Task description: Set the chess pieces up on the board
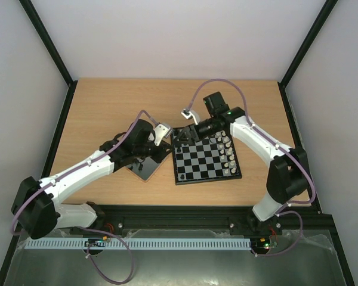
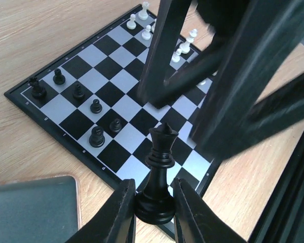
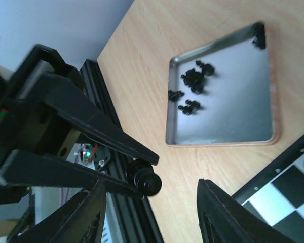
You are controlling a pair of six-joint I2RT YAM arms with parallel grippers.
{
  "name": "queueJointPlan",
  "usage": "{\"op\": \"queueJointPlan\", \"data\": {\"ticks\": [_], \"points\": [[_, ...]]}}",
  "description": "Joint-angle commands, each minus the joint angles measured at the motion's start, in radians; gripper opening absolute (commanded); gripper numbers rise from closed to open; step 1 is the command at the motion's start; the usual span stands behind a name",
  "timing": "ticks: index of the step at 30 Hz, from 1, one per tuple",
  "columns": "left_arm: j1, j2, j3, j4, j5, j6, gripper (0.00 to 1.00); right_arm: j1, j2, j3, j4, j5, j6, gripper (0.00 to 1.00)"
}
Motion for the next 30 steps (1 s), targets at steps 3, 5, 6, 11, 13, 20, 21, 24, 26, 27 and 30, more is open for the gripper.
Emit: {"op": "queueJointPlan", "data": {"ticks": [3,5,6,11,13,20,21,24,26,27,30], "points": [[-0.003,-0.032,-0.016,0.032,0.045,0.009,0.15,0.054,0.044,0.05,-0.059,-0.059,0.018,0.46],[-0.003,-0.034,-0.015,0.033,0.047,0.009,0.15,0.056,0.053,0.051,-0.056,-0.068,0.025,0.44],[-0.003,-0.035,-0.014,0.032,0.049,0.009,0.15,0.056,0.058,0.049,-0.054,-0.071,0.029,0.42],[-0.003,-0.037,-0.016,0.032,0.046,0.009,0.16,0.057,0.073,0.049,-0.048,-0.091,0.032,0.28],[-0.003,-0.037,-0.016,0.03,0.044,0.009,0.16,0.057,0.074,0.048,-0.046,-0.098,0.032,0.23],[0.007,-0.034,-0.005,-0.008,-0.021,-0.002,0.66,0.057,0.04,0.04,-0.037,-0.044,0.017,0.12],[0.021,-0.037,-0.008,-0.01,-0.037,-0.023,0.95,0.057,0.026,0.038,-0.028,0.005,0.017,0.11],[0.078,-0.05,-0.015,-0.012,-0.068,-0.067,0.99,0.057,-0.017,0.029,-0.018,0.135,-0.006,0.09],[0.109,-0.062,-0.016,-0.023,-0.151,-0.109,0.99,0.056,-0.046,0.013,-0.01,0.218,-0.027,0.09],[0.125,-0.07,-0.02,-0.025,-0.194,-0.133,0.99,0.056,-0.06,0.002,-0.004,0.258,-0.039,0.09],[0.165,-0.095,-0.025,-0.033,-0.253,-0.141,0.99,0.056,-0.098,-0.031,0.004,0.347,-0.085,0.09]]}}
